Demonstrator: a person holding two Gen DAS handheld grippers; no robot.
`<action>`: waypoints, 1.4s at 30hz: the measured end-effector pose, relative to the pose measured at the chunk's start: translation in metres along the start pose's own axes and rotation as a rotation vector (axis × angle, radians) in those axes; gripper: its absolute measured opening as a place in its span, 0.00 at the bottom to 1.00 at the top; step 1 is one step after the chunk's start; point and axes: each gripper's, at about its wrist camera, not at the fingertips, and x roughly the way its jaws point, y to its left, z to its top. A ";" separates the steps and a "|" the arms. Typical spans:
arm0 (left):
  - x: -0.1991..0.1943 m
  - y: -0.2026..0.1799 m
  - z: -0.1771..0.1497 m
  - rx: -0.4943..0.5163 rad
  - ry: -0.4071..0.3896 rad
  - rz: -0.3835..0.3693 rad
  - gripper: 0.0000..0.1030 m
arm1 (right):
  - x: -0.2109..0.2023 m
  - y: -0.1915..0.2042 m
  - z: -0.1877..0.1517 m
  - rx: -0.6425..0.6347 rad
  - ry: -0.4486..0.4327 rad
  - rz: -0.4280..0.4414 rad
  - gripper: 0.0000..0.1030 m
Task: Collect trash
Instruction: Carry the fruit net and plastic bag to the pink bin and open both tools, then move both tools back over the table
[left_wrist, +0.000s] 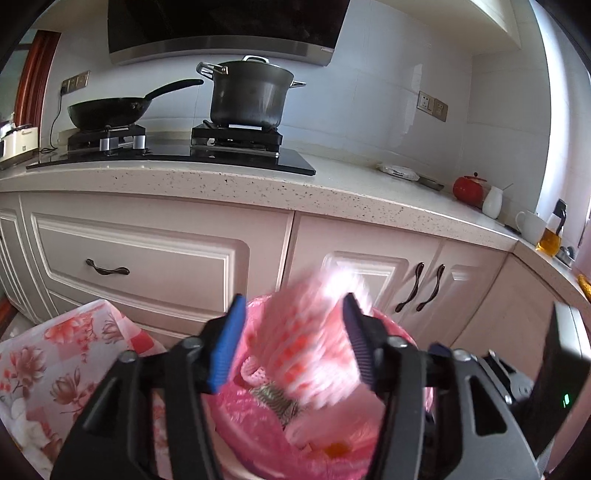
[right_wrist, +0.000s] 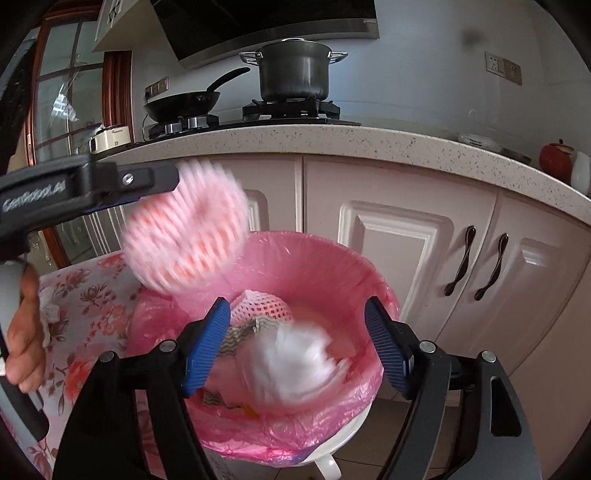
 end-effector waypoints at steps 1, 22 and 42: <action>0.002 0.001 0.000 -0.004 0.000 0.002 0.56 | -0.003 -0.002 -0.002 0.013 -0.002 0.004 0.70; -0.196 0.084 -0.091 -0.023 -0.066 0.354 0.95 | -0.096 0.086 -0.029 0.015 -0.038 0.122 0.70; -0.345 0.222 -0.180 -0.111 -0.014 0.639 0.95 | -0.028 0.306 -0.049 -0.158 0.153 0.323 0.72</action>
